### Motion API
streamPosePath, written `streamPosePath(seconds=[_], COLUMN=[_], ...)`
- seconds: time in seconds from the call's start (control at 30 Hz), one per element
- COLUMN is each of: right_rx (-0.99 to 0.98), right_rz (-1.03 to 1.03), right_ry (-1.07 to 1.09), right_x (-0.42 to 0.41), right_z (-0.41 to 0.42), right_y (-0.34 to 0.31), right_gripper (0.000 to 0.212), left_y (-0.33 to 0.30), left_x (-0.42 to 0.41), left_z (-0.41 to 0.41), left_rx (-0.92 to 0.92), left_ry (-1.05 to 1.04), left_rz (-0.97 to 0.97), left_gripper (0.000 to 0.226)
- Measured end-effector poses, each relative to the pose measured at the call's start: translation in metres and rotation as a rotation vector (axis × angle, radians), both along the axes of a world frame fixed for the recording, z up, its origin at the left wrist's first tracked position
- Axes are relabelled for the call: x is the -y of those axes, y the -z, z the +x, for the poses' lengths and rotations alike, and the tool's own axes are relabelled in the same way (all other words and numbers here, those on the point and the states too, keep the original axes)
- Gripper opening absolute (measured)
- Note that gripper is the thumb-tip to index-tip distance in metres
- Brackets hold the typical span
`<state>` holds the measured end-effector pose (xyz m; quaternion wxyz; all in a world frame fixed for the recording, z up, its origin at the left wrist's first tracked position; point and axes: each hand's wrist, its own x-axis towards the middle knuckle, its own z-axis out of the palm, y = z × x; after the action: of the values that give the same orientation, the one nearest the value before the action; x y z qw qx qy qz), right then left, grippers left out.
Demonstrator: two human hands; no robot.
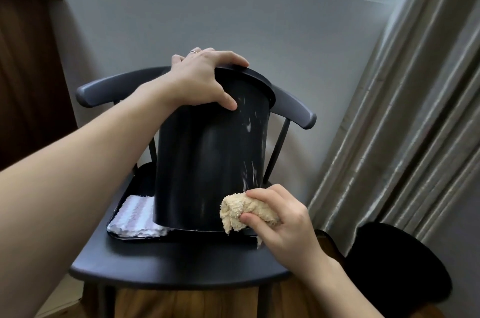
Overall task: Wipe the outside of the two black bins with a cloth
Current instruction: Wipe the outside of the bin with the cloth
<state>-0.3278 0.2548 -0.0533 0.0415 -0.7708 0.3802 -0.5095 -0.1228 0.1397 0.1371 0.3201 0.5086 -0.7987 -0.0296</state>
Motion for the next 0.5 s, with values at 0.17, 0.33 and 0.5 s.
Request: streamPosePath(seconds=[0.17, 0.33, 0.5], right_rx=[-0.048, -0.135, -0.117], right_rz=[-0.001, -0.037, -0.121], right_ry=[-0.029, -0.067, 0.08], right_x=[-0.002, 0.0, 0.023], right_z=[-0.004, -0.002, 0.004], right_y=[-0.002, -0.006, -0.047], right_gripper=[0.03, 0.029, 0.028], left_y=[0.002, 0.003, 0.002], left_x=[-0.004, -0.005, -0.006], left_z=[0.003, 0.009, 0.015], left_rx=[-0.087, -0.077, -0.059], left_ry=[0.056, 0.08, 0.122], left_rz=[0.04, 0.055, 0.098], left_gripper=[0.074, 0.075, 0.075])
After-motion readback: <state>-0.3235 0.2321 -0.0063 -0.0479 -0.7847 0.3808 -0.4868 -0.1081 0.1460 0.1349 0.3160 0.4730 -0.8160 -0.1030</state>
